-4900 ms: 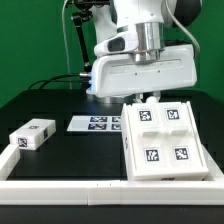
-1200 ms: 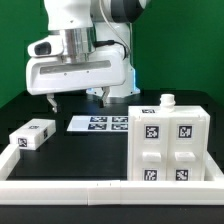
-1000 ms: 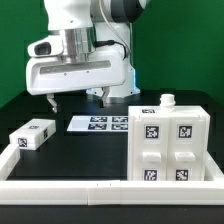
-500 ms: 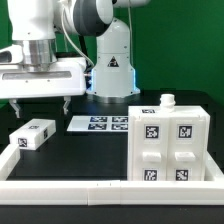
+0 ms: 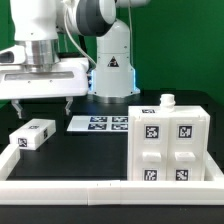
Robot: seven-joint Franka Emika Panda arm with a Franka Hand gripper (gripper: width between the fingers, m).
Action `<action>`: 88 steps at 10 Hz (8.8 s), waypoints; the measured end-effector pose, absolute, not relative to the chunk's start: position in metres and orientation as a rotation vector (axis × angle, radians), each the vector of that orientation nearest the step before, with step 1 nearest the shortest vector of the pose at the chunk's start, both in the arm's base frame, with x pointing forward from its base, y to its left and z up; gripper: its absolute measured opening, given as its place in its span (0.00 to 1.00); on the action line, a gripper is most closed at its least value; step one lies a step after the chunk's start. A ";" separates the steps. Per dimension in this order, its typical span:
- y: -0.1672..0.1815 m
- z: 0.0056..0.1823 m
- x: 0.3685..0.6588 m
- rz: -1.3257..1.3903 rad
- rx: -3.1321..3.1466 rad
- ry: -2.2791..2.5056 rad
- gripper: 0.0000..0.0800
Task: Assemble cabinet
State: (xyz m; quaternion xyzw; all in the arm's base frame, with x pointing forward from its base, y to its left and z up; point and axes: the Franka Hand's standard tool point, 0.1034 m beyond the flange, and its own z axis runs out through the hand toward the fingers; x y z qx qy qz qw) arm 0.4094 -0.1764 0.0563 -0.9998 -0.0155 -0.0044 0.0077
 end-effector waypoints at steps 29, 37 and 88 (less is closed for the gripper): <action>-0.025 0.136 0.467 0.007 -3.085 -0.012 0.70; -0.023 0.165 0.500 0.016 -3.070 -0.083 0.70; 0.054 0.147 0.614 -0.075 -3.074 -0.389 1.00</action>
Offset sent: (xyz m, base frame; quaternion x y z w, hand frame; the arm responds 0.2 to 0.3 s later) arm 0.0017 -0.0162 -0.0110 0.0180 0.0136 0.0127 0.9997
